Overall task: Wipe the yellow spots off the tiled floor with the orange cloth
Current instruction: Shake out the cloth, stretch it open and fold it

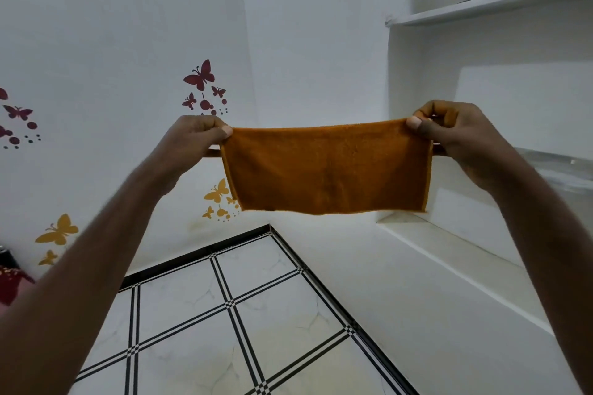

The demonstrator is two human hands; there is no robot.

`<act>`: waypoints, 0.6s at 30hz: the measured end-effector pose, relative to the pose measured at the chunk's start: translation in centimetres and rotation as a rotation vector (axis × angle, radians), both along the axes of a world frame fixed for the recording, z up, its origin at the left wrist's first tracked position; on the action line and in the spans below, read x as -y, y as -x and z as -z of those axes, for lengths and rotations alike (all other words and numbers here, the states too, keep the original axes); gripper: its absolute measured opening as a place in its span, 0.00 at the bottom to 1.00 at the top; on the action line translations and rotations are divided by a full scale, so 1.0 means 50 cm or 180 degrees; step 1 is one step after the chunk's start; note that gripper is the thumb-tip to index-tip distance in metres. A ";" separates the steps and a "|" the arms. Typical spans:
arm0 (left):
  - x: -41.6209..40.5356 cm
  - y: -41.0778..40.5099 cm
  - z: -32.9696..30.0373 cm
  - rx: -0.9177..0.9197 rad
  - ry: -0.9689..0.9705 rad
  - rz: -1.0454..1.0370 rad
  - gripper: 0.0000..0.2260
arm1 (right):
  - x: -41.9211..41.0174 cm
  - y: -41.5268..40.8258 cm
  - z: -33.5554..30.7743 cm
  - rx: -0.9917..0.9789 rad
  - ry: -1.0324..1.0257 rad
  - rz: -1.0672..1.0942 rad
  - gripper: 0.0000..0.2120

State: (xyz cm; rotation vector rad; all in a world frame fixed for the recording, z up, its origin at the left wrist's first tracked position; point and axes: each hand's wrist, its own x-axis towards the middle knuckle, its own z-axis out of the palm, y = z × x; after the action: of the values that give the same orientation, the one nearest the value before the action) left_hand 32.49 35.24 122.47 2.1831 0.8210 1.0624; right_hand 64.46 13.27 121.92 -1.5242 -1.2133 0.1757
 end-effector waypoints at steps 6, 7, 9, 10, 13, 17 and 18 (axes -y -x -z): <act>-0.051 -0.107 0.102 0.0252 0.1233 -0.0420 0.09 | -0.111 -0.027 0.095 -0.0946 0.0363 0.0432 0.19; -0.047 -0.123 0.111 0.0277 0.1248 -0.0471 0.09 | -0.121 -0.019 0.102 -0.0896 0.0366 0.0444 0.18; -0.025 -0.158 0.117 0.0373 0.1185 -0.0326 0.10 | -0.137 0.011 0.106 -0.0772 0.0255 0.0380 0.14; -0.008 -0.177 0.117 0.0410 0.1127 -0.0216 0.10 | -0.147 0.033 0.106 -0.0724 0.0232 0.0334 0.13; 0.054 -0.237 0.111 0.0364 0.1026 0.0105 0.07 | -0.169 0.093 0.113 -0.0715 0.0267 0.0191 0.11; 0.136 -0.255 0.116 0.0175 0.0497 0.0364 0.11 | -0.142 0.145 0.117 -0.0970 0.0249 0.0440 0.21; 0.155 -0.245 0.118 0.0116 0.0351 0.0377 0.12 | -0.122 0.158 0.115 -0.1131 0.0277 0.0444 0.22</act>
State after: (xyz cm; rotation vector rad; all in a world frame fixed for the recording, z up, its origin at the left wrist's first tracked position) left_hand 44.73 27.51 116.58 2.0867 0.7078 0.9725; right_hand 56.58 19.39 116.14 -1.5674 -0.8247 0.3931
